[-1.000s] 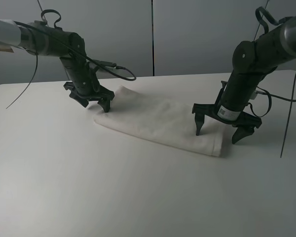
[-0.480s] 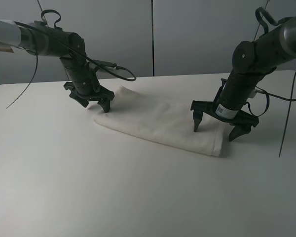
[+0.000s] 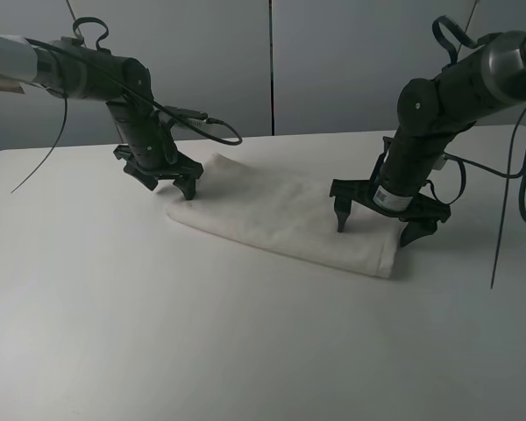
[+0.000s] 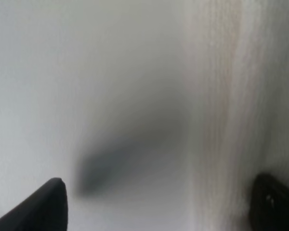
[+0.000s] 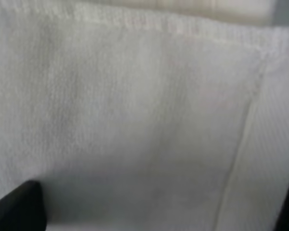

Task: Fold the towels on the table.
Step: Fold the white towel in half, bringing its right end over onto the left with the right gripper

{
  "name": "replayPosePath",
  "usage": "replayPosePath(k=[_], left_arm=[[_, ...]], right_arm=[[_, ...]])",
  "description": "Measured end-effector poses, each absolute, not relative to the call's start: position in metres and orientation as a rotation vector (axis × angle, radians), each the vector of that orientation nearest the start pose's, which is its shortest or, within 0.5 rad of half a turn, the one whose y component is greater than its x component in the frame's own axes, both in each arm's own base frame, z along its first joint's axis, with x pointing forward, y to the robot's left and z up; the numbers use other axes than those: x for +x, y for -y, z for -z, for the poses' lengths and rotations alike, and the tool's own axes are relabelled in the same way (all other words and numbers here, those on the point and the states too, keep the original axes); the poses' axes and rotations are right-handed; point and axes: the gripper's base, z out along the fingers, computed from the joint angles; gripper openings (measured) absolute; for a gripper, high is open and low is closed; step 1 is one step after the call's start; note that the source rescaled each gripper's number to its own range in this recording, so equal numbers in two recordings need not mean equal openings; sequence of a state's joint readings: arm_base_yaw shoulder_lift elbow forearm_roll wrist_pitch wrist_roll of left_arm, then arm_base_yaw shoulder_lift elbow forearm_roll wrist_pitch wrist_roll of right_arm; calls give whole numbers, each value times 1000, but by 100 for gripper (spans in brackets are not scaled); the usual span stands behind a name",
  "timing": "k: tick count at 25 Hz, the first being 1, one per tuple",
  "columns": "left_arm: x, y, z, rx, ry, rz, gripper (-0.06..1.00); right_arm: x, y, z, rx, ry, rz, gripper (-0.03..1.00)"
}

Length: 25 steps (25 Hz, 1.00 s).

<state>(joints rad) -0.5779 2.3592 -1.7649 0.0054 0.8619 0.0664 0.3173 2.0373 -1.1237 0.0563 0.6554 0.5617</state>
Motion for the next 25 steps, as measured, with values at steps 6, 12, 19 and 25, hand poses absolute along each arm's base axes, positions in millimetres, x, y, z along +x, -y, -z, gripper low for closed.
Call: replayPosePath(k=[6,12,19,25], left_arm=[[399,259,-103,937,-2792,69,98],[399,259,-103,941,-2790,69,98],[398,260,-103,943,-2790,74,98],[398,260,-103,949,-2790,73,98]], right_arm=[[335,-122,-92,377,-3052,-65,100],[337,-123,-90,357,-3057,-49,100],[337,-128,-89,342,-3046,-73,49],[338,-131,-88,342,-3041,-101,2]])
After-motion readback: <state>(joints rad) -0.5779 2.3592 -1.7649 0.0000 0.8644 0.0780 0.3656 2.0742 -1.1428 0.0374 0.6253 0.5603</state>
